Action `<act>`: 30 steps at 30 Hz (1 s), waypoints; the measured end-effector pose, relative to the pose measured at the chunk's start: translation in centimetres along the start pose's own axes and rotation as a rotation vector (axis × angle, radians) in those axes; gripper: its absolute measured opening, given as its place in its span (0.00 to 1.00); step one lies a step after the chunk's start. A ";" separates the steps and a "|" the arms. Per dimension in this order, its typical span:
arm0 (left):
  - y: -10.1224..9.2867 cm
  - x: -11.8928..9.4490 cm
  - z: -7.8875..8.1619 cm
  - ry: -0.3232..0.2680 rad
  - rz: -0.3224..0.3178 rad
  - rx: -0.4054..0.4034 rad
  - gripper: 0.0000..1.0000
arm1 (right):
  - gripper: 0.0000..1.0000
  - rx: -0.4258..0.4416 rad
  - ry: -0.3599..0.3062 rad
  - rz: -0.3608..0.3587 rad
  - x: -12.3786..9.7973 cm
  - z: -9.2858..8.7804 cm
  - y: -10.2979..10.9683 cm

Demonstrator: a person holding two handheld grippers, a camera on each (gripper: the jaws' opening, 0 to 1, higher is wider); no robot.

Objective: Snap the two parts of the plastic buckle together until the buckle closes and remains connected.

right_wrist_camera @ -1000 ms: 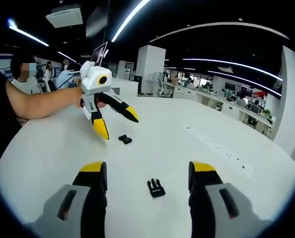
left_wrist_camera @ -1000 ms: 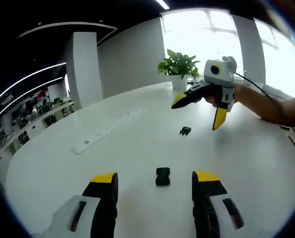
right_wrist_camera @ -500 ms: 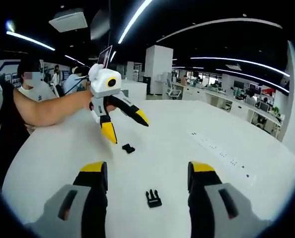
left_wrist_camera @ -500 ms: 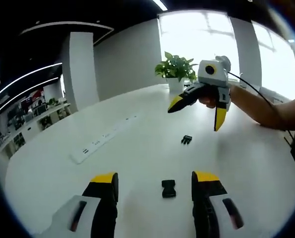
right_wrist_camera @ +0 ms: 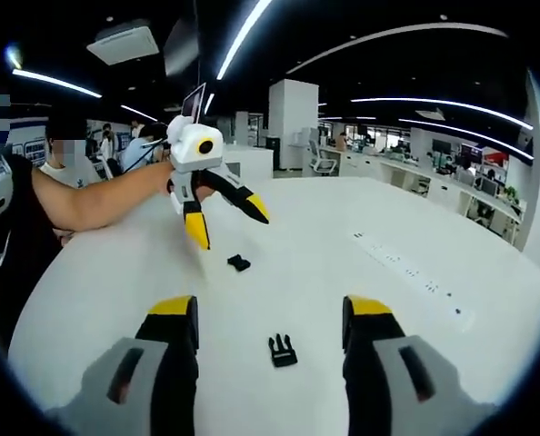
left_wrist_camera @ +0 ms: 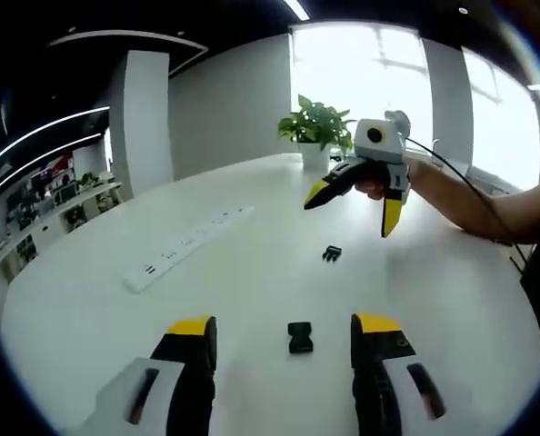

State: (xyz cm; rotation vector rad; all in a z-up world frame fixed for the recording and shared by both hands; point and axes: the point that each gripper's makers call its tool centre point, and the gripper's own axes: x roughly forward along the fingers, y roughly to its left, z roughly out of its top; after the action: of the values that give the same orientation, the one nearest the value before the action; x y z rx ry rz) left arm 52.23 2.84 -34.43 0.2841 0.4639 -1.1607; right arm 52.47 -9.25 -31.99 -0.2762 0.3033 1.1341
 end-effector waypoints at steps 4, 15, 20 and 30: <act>-1.1 0.2 -0.5 0.015 -0.008 0.006 0.58 | 0.63 -0.005 0.004 -0.001 0.0 -0.2 -0.2; 0.1 0.9 -1.1 0.028 0.001 0.003 0.64 | 0.65 -0.004 0.006 0.004 -0.1 -0.6 -0.2; -0.2 1.1 -1.1 0.027 -0.014 -0.002 0.67 | 0.67 0.005 0.008 0.005 0.0 -0.9 -0.2; -0.2 1.3 -1.8 0.055 -0.024 0.023 0.62 | 0.64 0.000 0.031 0.014 0.1 -1.9 -0.2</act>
State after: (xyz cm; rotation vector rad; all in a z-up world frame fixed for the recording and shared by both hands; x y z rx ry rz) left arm 52.09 2.50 -36.63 0.3320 0.5032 -1.1850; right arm 52.49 -9.91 -33.79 -0.2925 0.3330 1.1450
